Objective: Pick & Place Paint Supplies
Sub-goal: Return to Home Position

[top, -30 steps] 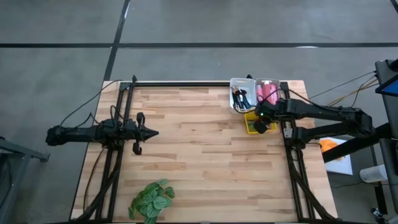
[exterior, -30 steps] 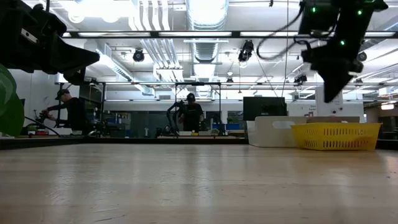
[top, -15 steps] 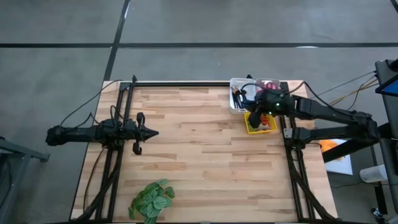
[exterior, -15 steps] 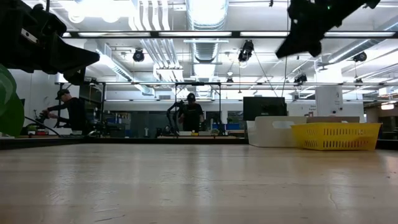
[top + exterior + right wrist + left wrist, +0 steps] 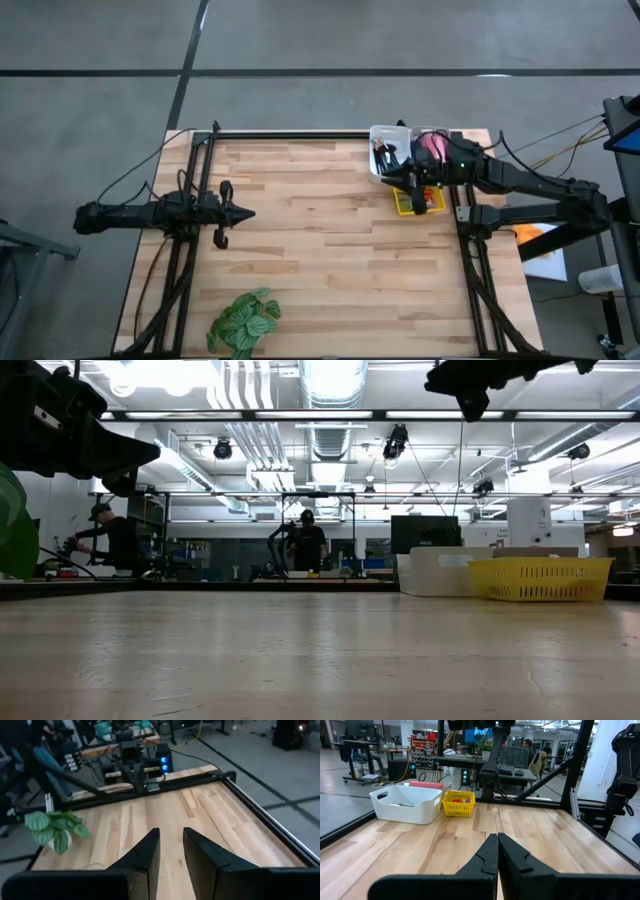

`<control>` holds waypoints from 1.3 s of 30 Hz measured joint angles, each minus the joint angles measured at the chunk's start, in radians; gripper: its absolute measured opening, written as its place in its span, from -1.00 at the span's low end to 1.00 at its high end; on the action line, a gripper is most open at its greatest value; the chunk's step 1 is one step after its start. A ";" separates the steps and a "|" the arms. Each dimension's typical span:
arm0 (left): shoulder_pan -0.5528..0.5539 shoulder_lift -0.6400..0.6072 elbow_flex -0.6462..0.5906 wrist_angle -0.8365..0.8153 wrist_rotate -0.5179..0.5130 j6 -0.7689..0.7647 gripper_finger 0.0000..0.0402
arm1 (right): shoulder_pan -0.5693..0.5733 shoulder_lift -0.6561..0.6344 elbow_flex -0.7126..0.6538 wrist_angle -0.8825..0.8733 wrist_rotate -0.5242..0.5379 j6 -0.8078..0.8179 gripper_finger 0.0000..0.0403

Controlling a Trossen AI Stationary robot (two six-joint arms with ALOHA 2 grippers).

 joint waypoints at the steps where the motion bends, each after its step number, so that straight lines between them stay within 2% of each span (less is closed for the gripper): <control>1: 0.000 0.000 0.000 0.000 0.000 0.000 -0.99 | 0.012 -0.002 -0.001 -0.001 0.011 -0.018 -0.58; 11: 0.000 0.000 0.000 0.000 0.000 0.000 -0.99 | 0.152 -0.122 -0.049 -0.005 0.213 -0.074 -0.58; 16: 0.000 0.000 0.000 0.000 0.000 0.000 -0.99 | 0.170 -0.247 -0.155 0.010 0.224 -0.062 -0.58; 25: 0.000 0.000 0.000 0.000 0.000 0.000 -0.99 | 0.169 -0.497 -0.430 0.256 0.246 0.009 -0.58; 36: 0.000 0.000 0.000 0.000 0.000 0.000 -0.99 | 0.169 -0.794 -0.606 0.282 0.258 0.055 -0.58; 39: 0.000 0.000 0.000 0.000 0.000 0.000 -0.99 | 0.169 -0.838 -0.644 0.291 0.258 0.055 -0.58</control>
